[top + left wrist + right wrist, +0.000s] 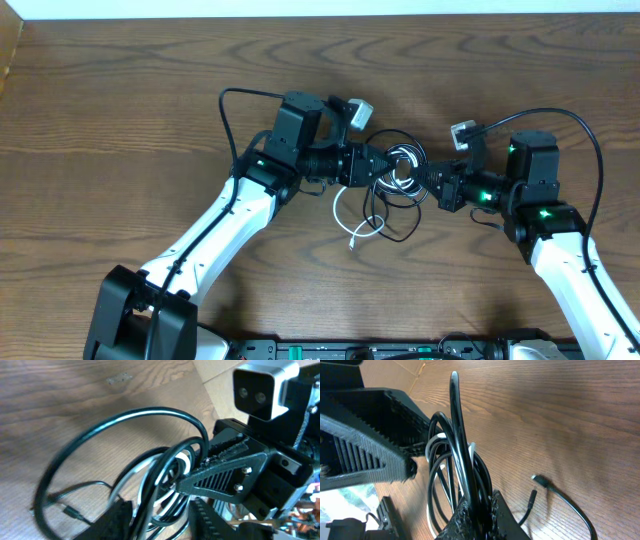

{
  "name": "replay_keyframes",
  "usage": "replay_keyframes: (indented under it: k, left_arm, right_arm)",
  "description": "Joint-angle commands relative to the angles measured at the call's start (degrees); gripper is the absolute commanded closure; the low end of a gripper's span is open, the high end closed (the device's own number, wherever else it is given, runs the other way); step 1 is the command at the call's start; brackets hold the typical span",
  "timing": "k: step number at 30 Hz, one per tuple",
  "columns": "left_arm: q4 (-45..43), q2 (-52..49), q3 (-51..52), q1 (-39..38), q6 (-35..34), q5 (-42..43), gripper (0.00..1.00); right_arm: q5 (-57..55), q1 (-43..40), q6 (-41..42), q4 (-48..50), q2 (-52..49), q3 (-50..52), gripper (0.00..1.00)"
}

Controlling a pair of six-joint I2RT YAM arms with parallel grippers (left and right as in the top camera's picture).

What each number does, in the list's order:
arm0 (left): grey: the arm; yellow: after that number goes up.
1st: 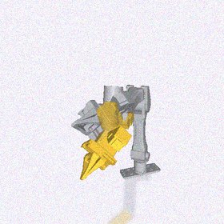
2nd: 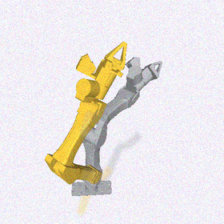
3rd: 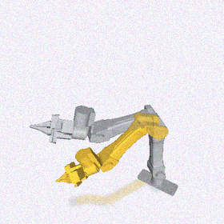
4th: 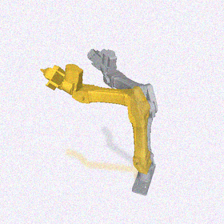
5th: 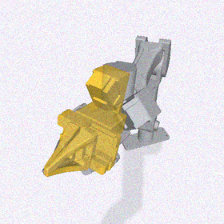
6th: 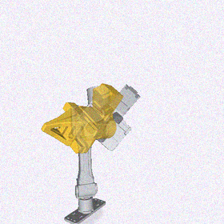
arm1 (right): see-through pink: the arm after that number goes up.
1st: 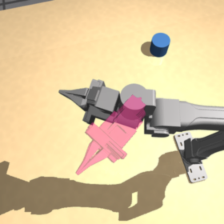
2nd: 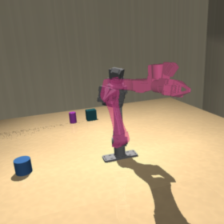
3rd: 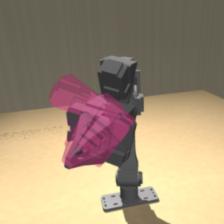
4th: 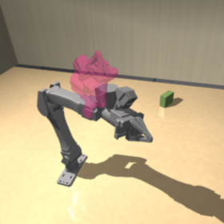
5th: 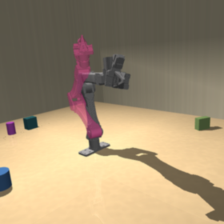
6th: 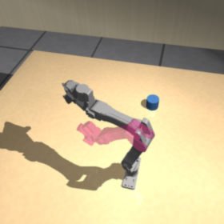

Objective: Untangle cables

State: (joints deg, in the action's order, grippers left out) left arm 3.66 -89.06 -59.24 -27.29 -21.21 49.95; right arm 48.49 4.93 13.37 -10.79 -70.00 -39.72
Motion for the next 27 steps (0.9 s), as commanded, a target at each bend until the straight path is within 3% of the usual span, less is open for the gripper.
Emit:
replay_keyframes:
  k: [1, 4, 6, 7, 13, 17, 19, 22, 27]
  left_arm:
    - [-0.09, -0.83, -0.55, -0.11, 0.87, 2.34, 0.56]
    - [-0.09, -0.92, -0.46, -0.79, 1.18, 2.29, 0.59]
    - [-0.09, -0.98, -0.42, -1.27, 2.03, 2.29, 0.88]
    - [-0.09, -1.07, -0.42, -1.46, 2.29, 2.08, 0.92]
    - [-0.61, -1.07, -0.44, -0.74, 2.29, 1.95, 0.93]
    - [-1.6, -1.05, -0.44, 1.03, 2.27, 6.19, 0.93]
    - [-2.67, -1.05, -0.44, 1.9, 2.08, 9.38, 0.93]
    - [-3.58, -1.05, -0.44, 2.25, 0.92, 11.13, 0.93]
    - [-3.63, -1.05, -0.44, 2.19, -0.09, 11.15, 0.93]
  right_arm:
    - [2.54, -0.13, -0.11, 0.79, 1.11, -1.2, 0.99]
    - [3.13, -0.13, -0.11, 1.18, 1.11, -1.2, 0.99]
    - [3.13, -0.13, -0.11, 1.2, 1.11, -1.2, 0.99]
    - [3.1, -0.13, -0.11, 1.2, 1.11, -1.2, 0.99]
    - [1.46, -0.33, -0.09, 0.83, 1.11, -1.2, 0.99]
    - [-8.31, -0.94, 4.85, -3.04, 1.11, -1.2, 0.99]
    - [-12.76, -0.85, 6.47, -5.49, 1.11, -1.2, 0.89]
    - [-19.41, -0.7, 7.72, -8.87, 1.11, -1.2, 0.66]
    - [-28.55, 0.28, 10.93, -12.48, 1.11, -1.2, 0.61]
